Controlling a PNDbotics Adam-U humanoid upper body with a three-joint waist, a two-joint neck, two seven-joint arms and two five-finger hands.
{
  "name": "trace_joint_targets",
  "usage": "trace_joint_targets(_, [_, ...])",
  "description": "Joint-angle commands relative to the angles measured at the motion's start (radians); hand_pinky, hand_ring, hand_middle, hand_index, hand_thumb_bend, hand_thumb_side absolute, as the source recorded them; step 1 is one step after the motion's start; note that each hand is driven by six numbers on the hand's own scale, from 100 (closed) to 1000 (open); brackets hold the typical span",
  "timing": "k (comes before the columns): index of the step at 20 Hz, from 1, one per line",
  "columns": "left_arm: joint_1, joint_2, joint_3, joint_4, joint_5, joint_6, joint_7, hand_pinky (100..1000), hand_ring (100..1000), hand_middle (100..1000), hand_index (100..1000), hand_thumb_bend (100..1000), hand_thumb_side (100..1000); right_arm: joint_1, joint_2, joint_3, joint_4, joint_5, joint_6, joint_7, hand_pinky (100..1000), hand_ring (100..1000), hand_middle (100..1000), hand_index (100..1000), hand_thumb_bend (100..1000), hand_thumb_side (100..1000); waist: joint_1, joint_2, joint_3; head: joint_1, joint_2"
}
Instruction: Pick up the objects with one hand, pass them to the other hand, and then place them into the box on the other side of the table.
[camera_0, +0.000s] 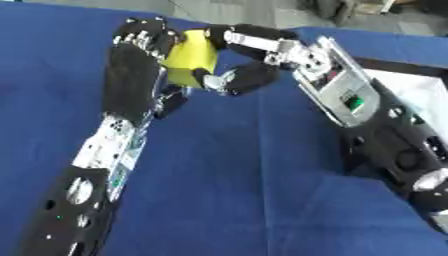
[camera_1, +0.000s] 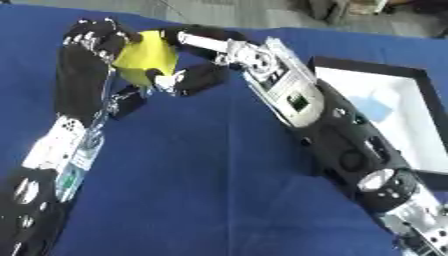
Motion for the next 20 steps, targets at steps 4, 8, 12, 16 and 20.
trace_joint_targets(4, [-0.049, -0.047, -0.025, -0.054, 0.017, -0.01, 0.015, 596, 426, 164, 166, 607, 100, -0.017, 0.008, 0.024, 0.001, 0.009, 0.002, 0.001, 1000, 1000, 1000, 1000, 100, 484, 0.002, -0.017, -0.001, -0.001, -0.016])
trace_joint_targets(8, [-0.048, -0.051, -0.027, -0.058, 0.024, -0.015, 0.016, 597, 425, 152, 164, 607, 100, -0.019, 0.008, 0.023, -0.001, 0.008, 0.002, 0.001, 1000, 1000, 1000, 1000, 100, 479, 0.002, -0.016, -0.001, 0.0, -0.015])
trace_joint_targets(12, [-0.047, -0.054, -0.027, -0.06, 0.029, -0.015, 0.015, 596, 424, 155, 163, 613, 100, -0.018, 0.007, 0.022, 0.002, 0.011, 0.003, -0.001, 1000, 1000, 1000, 1000, 100, 472, 0.001, -0.015, -0.002, 0.001, -0.018])
trace_joint_targets(16, [-0.047, -0.055, -0.027, -0.062, 0.029, -0.016, 0.015, 596, 423, 160, 162, 628, 100, -0.017, 0.006, 0.021, 0.003, 0.013, 0.0, -0.001, 1000, 1000, 1000, 1000, 100, 464, 0.001, -0.015, -0.002, 0.001, -0.016])
trace_joint_targets(20, [-0.047, -0.057, -0.025, -0.062, 0.027, -0.013, 0.012, 597, 423, 165, 160, 637, 100, -0.018, 0.004, 0.022, -0.001, 0.011, -0.004, 0.006, 1000, 1000, 1000, 1000, 100, 459, 0.001, -0.015, -0.004, -0.001, -0.019])
